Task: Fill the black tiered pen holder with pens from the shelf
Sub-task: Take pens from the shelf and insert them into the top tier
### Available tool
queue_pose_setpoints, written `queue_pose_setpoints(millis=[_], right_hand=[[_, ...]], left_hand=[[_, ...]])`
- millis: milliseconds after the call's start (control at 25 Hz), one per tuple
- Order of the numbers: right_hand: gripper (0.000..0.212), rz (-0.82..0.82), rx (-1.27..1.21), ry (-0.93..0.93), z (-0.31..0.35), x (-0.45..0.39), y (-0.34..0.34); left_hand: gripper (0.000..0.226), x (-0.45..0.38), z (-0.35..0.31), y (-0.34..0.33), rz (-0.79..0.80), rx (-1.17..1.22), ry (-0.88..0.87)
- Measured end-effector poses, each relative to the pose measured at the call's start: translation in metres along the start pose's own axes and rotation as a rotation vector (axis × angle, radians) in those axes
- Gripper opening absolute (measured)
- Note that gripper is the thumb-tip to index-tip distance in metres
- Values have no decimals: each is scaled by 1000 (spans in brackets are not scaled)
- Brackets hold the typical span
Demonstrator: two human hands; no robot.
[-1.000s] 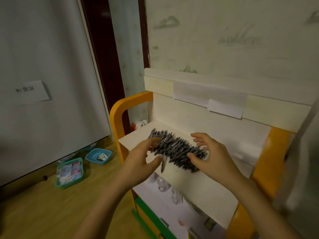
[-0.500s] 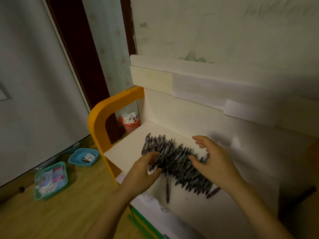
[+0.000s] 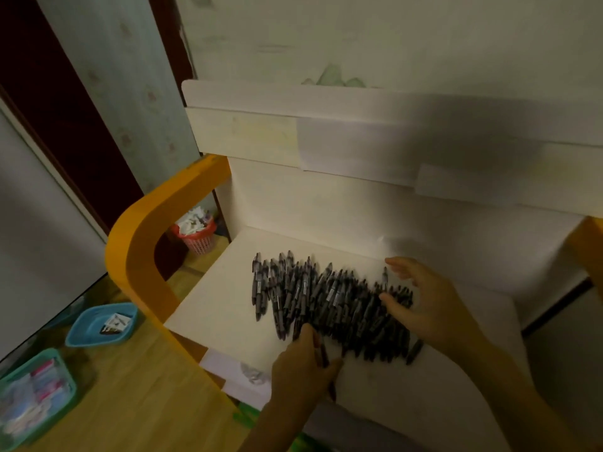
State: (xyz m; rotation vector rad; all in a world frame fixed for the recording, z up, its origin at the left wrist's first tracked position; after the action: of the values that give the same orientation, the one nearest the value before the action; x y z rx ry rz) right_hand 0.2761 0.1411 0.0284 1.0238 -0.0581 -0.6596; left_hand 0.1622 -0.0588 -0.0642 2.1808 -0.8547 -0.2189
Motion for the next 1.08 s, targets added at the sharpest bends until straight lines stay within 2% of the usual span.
queue_pose_setpoints(millis=[240,480,640,720,880,960,1080], right_hand=[[57,-24,68,-27,4,4,-1],[57,-40,62,-8,16,2,-2],[55,-55,77,-21,17,0,-2],[54,-59,86,-29,16,1,-2],[53,-57,100,-44,14,4,-3],[53,-57,105,-53,12,4,-2],[53,-60,111,-56,11,3,-1]], left_hand=[[34,-8,12,22,28,102,-17],[5,-35,15,65,-172,107,-131],[13,-66,13,81,-269,114,-66],[19,-79,11,82,-248,93,-5],[71,-96,15,71,-99,31,124],[91,-102,19,64,-65,21,165],[91,-109,23,61,-56,29,190]])
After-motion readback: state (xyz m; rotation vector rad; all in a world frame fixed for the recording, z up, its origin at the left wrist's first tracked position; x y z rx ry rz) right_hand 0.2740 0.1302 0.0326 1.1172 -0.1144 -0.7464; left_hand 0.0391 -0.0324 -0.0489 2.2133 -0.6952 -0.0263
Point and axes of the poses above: each hand's wrist, its own x-axis away from the middle knuckle, its own y-axis out of the back of the hand, z = x × y, the point moved 1 cm from there along -x, towards the middle knuckle, and after that the axes turned 8 degrees about x, right-handed, at the moved point
